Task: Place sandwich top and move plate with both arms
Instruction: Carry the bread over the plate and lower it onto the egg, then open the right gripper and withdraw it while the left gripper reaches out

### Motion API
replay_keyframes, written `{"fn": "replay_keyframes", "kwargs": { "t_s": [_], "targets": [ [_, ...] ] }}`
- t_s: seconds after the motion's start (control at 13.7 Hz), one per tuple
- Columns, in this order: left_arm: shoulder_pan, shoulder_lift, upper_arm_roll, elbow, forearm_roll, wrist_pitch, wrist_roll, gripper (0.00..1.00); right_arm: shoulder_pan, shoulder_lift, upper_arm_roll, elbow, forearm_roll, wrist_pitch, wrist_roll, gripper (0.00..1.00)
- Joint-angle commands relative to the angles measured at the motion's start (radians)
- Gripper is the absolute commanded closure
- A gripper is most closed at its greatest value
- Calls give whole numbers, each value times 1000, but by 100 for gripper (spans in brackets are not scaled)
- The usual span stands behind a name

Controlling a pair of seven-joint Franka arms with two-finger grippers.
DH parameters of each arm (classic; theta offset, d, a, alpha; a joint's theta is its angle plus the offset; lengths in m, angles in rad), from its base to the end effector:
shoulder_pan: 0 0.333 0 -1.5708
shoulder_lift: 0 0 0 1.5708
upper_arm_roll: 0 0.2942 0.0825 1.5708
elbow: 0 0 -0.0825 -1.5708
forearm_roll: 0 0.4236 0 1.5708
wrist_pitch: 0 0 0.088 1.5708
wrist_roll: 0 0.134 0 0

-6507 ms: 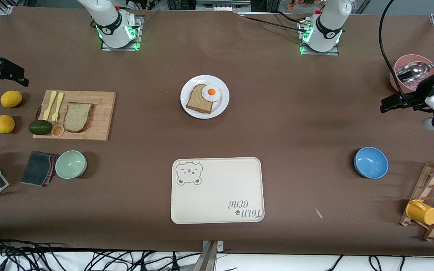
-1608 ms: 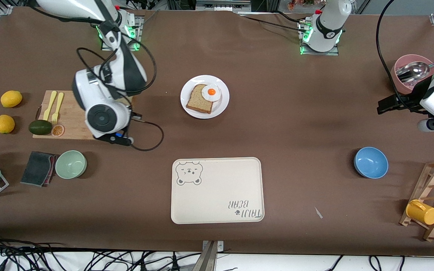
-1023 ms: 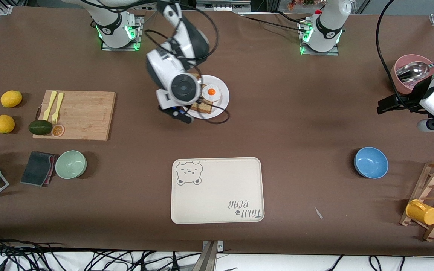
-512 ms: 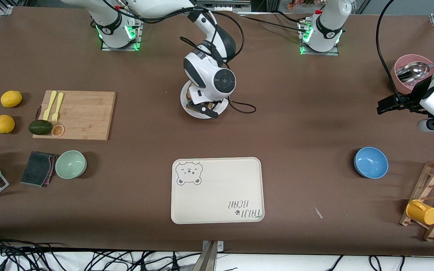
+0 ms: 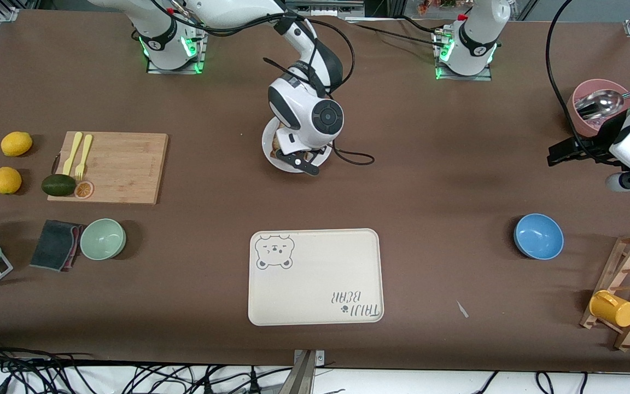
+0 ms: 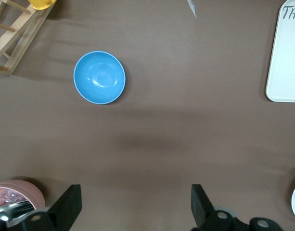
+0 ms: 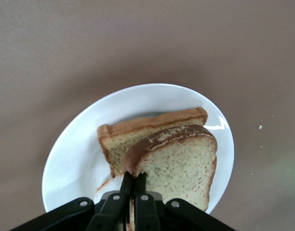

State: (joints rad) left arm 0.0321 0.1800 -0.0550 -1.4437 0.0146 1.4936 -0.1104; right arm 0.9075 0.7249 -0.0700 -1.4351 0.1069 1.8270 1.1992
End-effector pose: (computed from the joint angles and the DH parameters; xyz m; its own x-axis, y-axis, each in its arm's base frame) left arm 0.6310 -0.0100 0.5235 0.9878 0.0883 -0.1282 0.0866 -0.9961 -0.0190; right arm 0.4527 0.5270 0.1773 0.9017 -0.4026 -0.1578 -0.3480 -0.8923 0.2877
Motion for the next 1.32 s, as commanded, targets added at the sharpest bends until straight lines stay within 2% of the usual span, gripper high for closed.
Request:
{"fn": "replay_keyframes", "kwargs": {
  "t_s": [0.0,0.07,0.15,0.22,0.51,0.73,1.02,1.24],
  "targets": [
    [-3,-17,0,-11,-5,11,-2,0,5,24,-2,36,-9,5,11,100],
    [-3,-17,-2,-11,-4,10,-2,0,7,25,-2,36,-9,5,11,91],
    [-3,-17,-5,-11,-5,10,-2,0,4,25,-2,36,-9,5,11,38],
    [-3,-17,-6,-11,-5,10,-2,0,7,22,-4,38,-16,5,11,0],
    [-3,-16,-19,-11,-5,10,-2,0,-2,8,-11,88,-9,-23,-1,0],
    [-5,-11,-23,-11,-5,11,0,0,-25,-56,-28,96,-4,-93,-29,0],
    [-6,-1,-35,-9,-16,37,8,0,-152,-206,-31,96,-1,-181,-185,0],
    [-9,15,-45,-7,-19,77,15,0,-284,-291,-31,94,-1,-253,-422,0]
  ]
}}
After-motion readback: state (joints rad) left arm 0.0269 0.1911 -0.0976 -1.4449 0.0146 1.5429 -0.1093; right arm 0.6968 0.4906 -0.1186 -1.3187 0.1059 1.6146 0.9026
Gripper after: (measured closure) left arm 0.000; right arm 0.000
